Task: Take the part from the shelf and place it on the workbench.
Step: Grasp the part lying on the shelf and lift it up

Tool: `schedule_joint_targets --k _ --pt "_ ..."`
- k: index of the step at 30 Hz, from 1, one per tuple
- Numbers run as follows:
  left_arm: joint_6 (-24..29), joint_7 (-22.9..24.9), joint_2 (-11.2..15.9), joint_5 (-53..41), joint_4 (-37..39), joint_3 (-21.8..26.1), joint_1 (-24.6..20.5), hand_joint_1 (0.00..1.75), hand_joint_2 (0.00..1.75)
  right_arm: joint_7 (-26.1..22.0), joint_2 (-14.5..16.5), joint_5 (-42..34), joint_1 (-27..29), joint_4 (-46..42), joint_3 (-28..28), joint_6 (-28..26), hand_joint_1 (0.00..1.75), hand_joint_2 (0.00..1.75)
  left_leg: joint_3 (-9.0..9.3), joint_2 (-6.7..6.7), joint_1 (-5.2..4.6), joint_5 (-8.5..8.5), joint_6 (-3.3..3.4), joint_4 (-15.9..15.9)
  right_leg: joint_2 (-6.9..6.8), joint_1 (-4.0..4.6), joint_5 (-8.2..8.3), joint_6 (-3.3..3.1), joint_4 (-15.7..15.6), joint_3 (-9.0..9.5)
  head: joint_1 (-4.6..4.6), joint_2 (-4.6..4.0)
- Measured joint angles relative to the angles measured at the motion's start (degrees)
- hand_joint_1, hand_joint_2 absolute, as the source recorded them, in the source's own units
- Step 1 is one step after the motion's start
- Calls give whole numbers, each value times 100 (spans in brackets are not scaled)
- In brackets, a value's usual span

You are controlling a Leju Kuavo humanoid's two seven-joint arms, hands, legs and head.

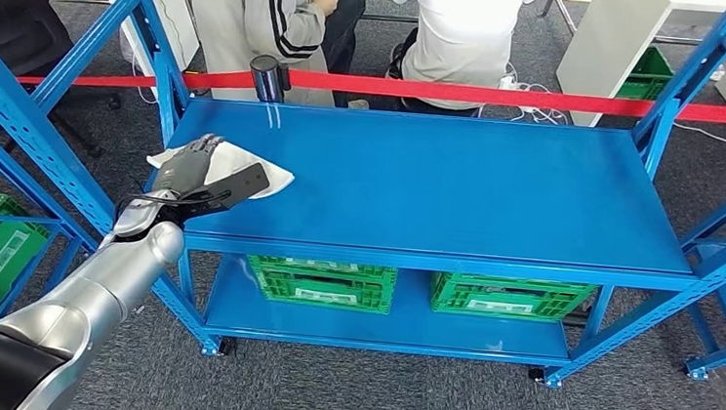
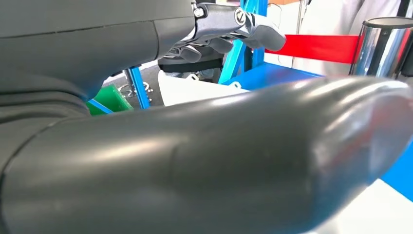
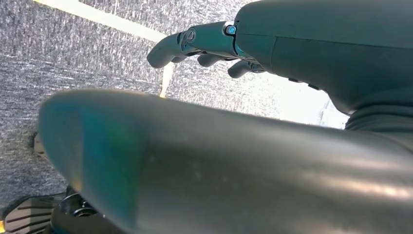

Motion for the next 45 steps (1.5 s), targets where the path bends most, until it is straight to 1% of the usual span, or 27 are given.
schedule_joint_targets --k 2,3,4,5,6,7,8,9,10,11,12,13,14,15,16,17,18,19,21,23,25,27,30,33,38,45 --pt "23 -16 -12 -4 -21 27 1 0 0 1 3 5 -5 0 0 -2 0 0 124 6 23 19 60 -156 -1 9 58 33 11 45 -3 0" --pt "33 -21 -18 -7 -31 36 -5 0 0 0 4 6 -14 0 0 -3 0 0 198 13 44 28 84 -230 -1 17 34 38 87 31 -3 0" --pt "40 -22 -22 -9 -35 43 -15 0 0 -1 3 7 -24 0 0 -3 0 0 268 21 67 35 95 -274 -1 17 -75 44 237 -36 -1 0" --pt "43 -23 -23 -11 -37 49 -22 0 0 -4 3 7 -31 0 0 -3 0 0 303 32 79 30 99 -291 -2 10 -234 55 500 -167 1 0" --pt "44 -26 -26 -14 -38 52 -22 0 0 -3 3 8 -32 0 0 -3 0 0 315 41 86 29 96 -287 -1 1 -406 80 835 -348 2 0" --pt "44 -27 -30 -16 -37 54 -12 0 0 -3 3 10 -27 0 0 -3 0 0 321 45 95 23 82 -275 -2 -16 -540 112 1151 -534 2 0" --pt "43 -29 -36 -19 -36 55 3 0 0 -2 1 13 -22 0 0 -4 0 0 324 42 110 10 59 -257 -2 -36 -587 143 1339 -663 1 0" --pt "43 -31 -42 -20 -35 55 15 0 0 1 -2 16 -20 0 0 -5 0 0 326 37 137 -13 25 -229 -3 -58 -516 176 1322 -698 2 0" --pt "42 -32 -44 -20 -35 55 22 0 0 1 -6 19 -20 0 0 -6 0 0 328 30 176 -48 -24 -185 -4 -86 -331 213 1086 -623 2 0" --pt "42 -32 -45 -21 -36 55 24 0 0 1 -10 20 -22 0 0 -8 0 0 326 28 218 -97 -86 -124 -3 -117 -121 263 723 -482 1 0" --pt "42 -32 -44 -21 -37 55 22 0 0 1 -1 22 -23 0 0 -9 0 0 316 22 250 -141 -152 -59 13 -131 9 299 416 -377 16 0" --pt "41 -33 -43 -21 -36 56 19 0 0 1 2 22 -27 1 0 -10 0 0 286 14 263 -183 -217 5 22 -139 56 280 219 -302 34 0" --pt "39 -33 -42 -21 -35 57 19 0 0 3 7 22 -25 1 0 -10 0 0 252 10 259 -218 -274 61 35 -135 50 224 162 -297 42 0" --pt "38 -33 -41 -21 -33 59 20 0 0 7 11 22 -20 2 -1 -10 0 0 232 -1 248 -241 -321 86 39 -121 6 135 205 -332 48 0" --pt "37 -33 -43 -21 -33 61 22 0 0 11 5 22 -15 2 -1 -11 0 0 233 -8 238 -250 -365 80 30 -115 13 45 221 -328 41 0" --pt "37 -33 -45 -22 -34 62 23 0 0 15 10 22 -8 2 -2 -11 0 0 257 -12 235 -263 -397 48 33 -120 46 8 217 -323 30 0" --pt "38 -40 -46 -23 -33 64 11 0 0 16 15 23 -11 2 -2 -12 0 0 294 -18 231 -262 -416 -8 39 -133 53 -5 202 -308 26 0" --pt "37 -53 -48 -25 -34 66 -5 0 0 15 22 23 -21 2 -2 -13 0 0 325 -20 223 -252 -421 -66 52 -154 71 -6 184 -291 22 0" --pt "15 -83 -47 -29 -32 69 -33 0 0 16 34 24 -32 2 -2 -15 0 0 364 -22 201 -231 -411 -145 76 -198 80 1 171 -288 4 0" --pt "-36 -108 -46 -39 -28 70 -34 0 0 17 49 24 -22 2 -2 -14 0 0 383 -23 189 -209 -400 -180 89 -210 74 -5 171 -297 -9 0" --pt "-67 -129 -45 -51 -22 70 -25 0 0 18 57 24 -14 2 -2 -14 0 0 393 -23 189 -195 -383 -187 102 -198 67 -17 171 -312 -15 0" --pt "-67 -142 -45 -60 -20 70 -10 0 0 18 56 24 -12 2 -2 -15 0 0 402 -21 193 -189 -381 -186 114 -171 56 -37 171 -316 -15 0" --pt "-68 -179 -44 -69 -20 70 18 0 0 18 53 24 -10 2 -2 -15 0 0 399 -15 215 -207 -417 -184 116 -130 41 -60 171 -306 -13 0" --pt "-102 -217 -19 -81 -17 70 46 0 0 18 50 24 -13 2 -2 -15 0 0 395 -16 223 -227 -461 -167 106 -119 36 -67 166 -284 -12 0" --pt "-332 -168 64 -179 0 68 109 0 0 17 49 24 -14 2 -2 -15 0 0 391 -22 219 -238 -462 -119 97 -115 47 -50 133 -233 -11 0" --pt "-467 -80 119 -272 31 65 284 0 0 -8 43 80 -16 2 -2 -15 0 0 377 -22 215 -256 -427 -60 97 -102 72 -1 94 -192 -11 0"
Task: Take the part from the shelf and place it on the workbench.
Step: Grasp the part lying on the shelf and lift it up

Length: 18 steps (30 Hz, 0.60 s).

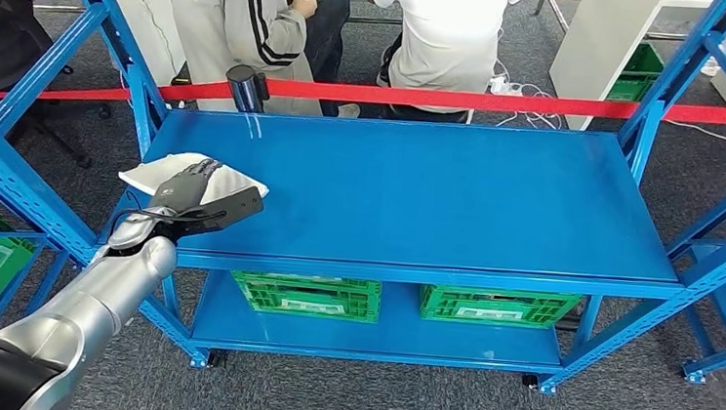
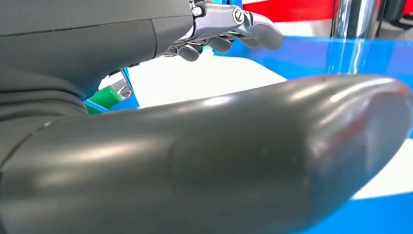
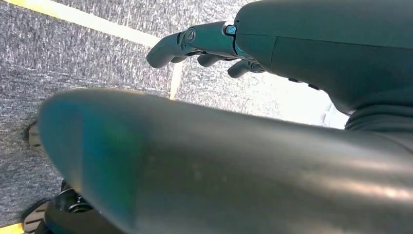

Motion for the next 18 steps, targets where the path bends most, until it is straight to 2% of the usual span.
schedule_joint_targets --k 5,9,18 --pt "0 -33 -29 -55 0 -7 94 0 0 -16 -15 18 -1 0 0 1 0 0 -15 0 -1 -10 32 34 0 0 10 24 -14 11 1 0" --pt "30 -84 -84 -60 -2 -17 145 0 175 -18 -28 29 -2 0 0 2 0 0 -25 -1 -2 -16 49 51 0 0 14 43 -22 16 2 0" --pt "180 -159 -172 -55 -4 -22 220 0 175 -18 -34 36 -1 0 0 2 0 0 -36 -1 -3 -23 67 72 1 -1 20 57 -29 20 2 0"
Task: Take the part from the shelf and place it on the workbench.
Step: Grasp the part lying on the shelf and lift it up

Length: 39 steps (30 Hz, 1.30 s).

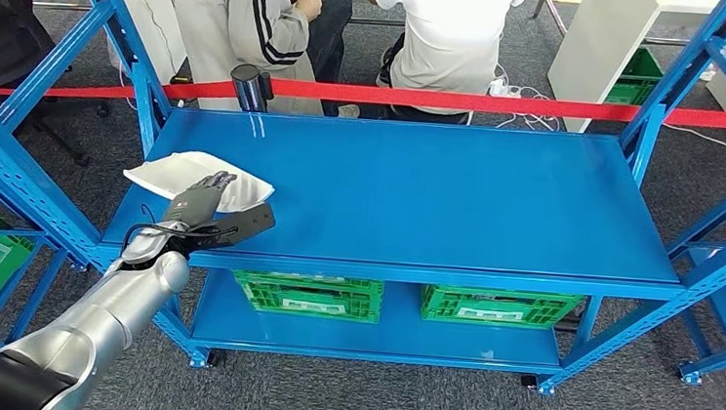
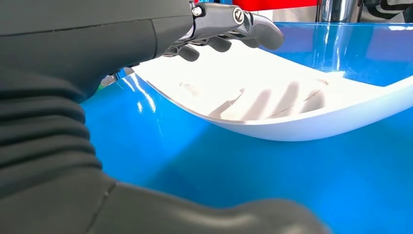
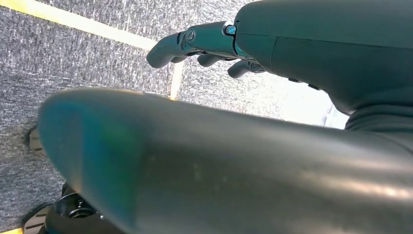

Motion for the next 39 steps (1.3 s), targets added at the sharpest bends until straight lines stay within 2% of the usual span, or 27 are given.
schedule_joint_targets --k 10,17,27,28,31,32,39 --pt "33 -8 -21 -5 0 -1 5 0 175 2 -3 4 0 0 0 0 0 0 -7 0 0 -3 12 15 0 0 4 7 0 0 0 0" --pt "158 0 -129 -71 0 -8 11 0 175 24 -3 40 -6 0 0 4 0 0 -14 0 -1 -6 20 25 0 0 4 9 0 1 0 0" --pt "863 445 -414 -351 0 -171 119 0 175 52 -3 152 -16 0 9 4 0 0 -18 -2 -4 -7 22 28 -1 -2 5 13 -4 3 0 0" --pt "935 484 -452 -352 0 -179 143 10 175 52 -3 169 -17 0 11 4 0 0 -18 -2 -5 -8 23 29 -1 -2 5 13 -5 3 0 0" --pt "1107 527 -552 -349 0 -188 205 137 175 53 -3 195 -18 0 16 6 0 0 -18 -3 -5 -8 23 29 -1 -2 7 15 -7 3 0 0" --pt "1170 520 -588 -343 0 -188 223 171 175 55 -3 199 -18 0 17 7 0 0 -19 -3 -5 -8 24 29 -1 -2 7 16 -8 3 0 0" --pt "1477 309 -867 -289 0 -188 350 175 175 91 -3 268 -15 0 51 11 0 0 -20 -6 -5 -11 30 30 -2 -3 6 21 -11 7 0 0"
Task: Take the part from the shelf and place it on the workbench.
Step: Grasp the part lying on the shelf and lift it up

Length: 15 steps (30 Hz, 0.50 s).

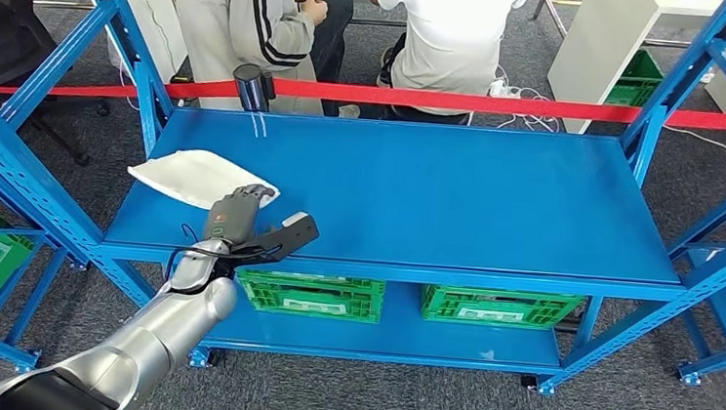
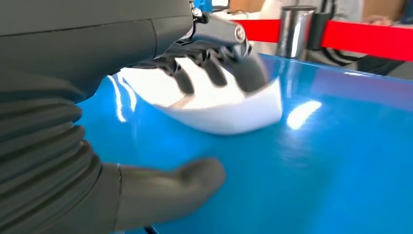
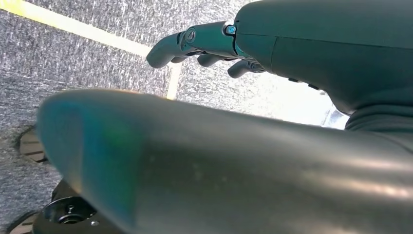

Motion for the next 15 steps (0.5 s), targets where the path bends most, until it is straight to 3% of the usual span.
schedule_joint_targets --k 15 --pt "103 -236 -188 54 -4 -2 41 175 175 49 1 17 1 0 14 0 0 0 4 0 -1 -3 6 2 0 -1 0 2 -1 6 0 0"
